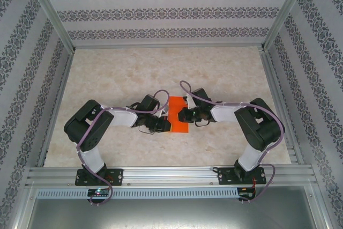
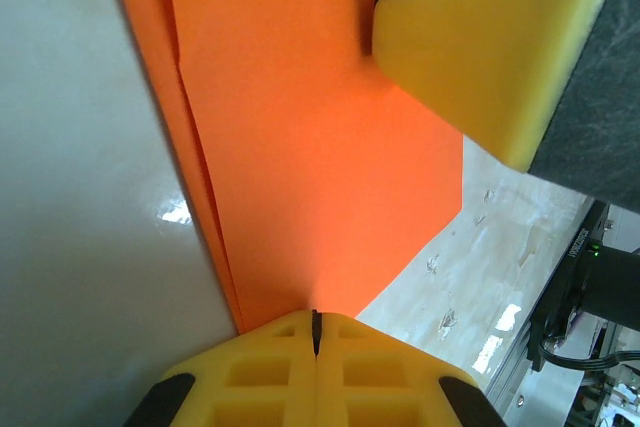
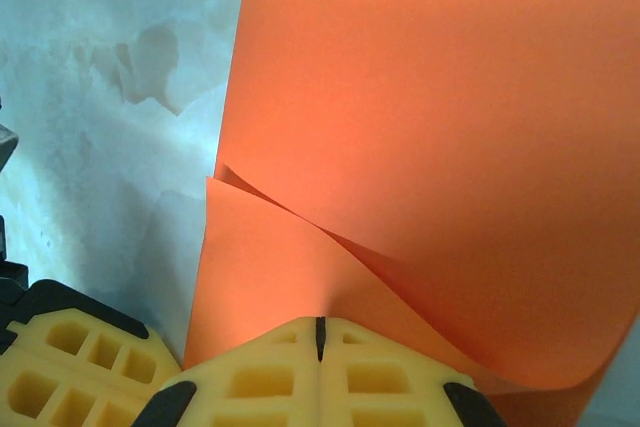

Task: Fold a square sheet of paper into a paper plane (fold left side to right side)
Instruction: Fold the triangle a second time at the center of the table.

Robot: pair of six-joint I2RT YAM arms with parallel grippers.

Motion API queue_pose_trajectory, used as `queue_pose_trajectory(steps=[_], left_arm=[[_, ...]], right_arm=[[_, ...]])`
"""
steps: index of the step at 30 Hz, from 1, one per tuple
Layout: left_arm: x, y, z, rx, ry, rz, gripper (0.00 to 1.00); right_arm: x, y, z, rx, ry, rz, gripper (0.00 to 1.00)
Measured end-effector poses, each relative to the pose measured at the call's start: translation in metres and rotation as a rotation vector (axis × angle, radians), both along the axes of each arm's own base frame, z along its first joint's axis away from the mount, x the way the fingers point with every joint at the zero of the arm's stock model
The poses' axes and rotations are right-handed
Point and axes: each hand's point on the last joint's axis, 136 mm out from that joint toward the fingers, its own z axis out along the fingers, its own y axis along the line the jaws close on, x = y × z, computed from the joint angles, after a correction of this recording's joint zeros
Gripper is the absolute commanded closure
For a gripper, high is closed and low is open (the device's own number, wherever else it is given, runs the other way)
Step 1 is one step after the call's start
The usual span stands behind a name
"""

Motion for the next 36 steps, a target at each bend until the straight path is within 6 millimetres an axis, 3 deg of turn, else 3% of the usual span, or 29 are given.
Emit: queue_pose_trajectory(steps=[21,27,32,36], left_arm=[[0.005,-0.001,0.000,-0.004,-0.029,0.008,1.00],[0.005,-0.001,0.000,-0.005,-0.029,0.008,1.00],[0.005,-0.001,0.000,-0.005,-0.029,0.008,0.99],[0.005,0.000,0.002,-0.003,-0.031,0.009,0.94]], right_arm=[[0.021,-0.026,0.000,0.120,0.005,-0.058,0.99],[0.036,-0.043,0.001,0.128,-0.014,-0.113,0.99],[0.036,-0.043,0.001,0.146,-0.007,-0.112,0.99],[0.036,-0.044,0.002,0.153,-0.006,-0.115,0.89]])
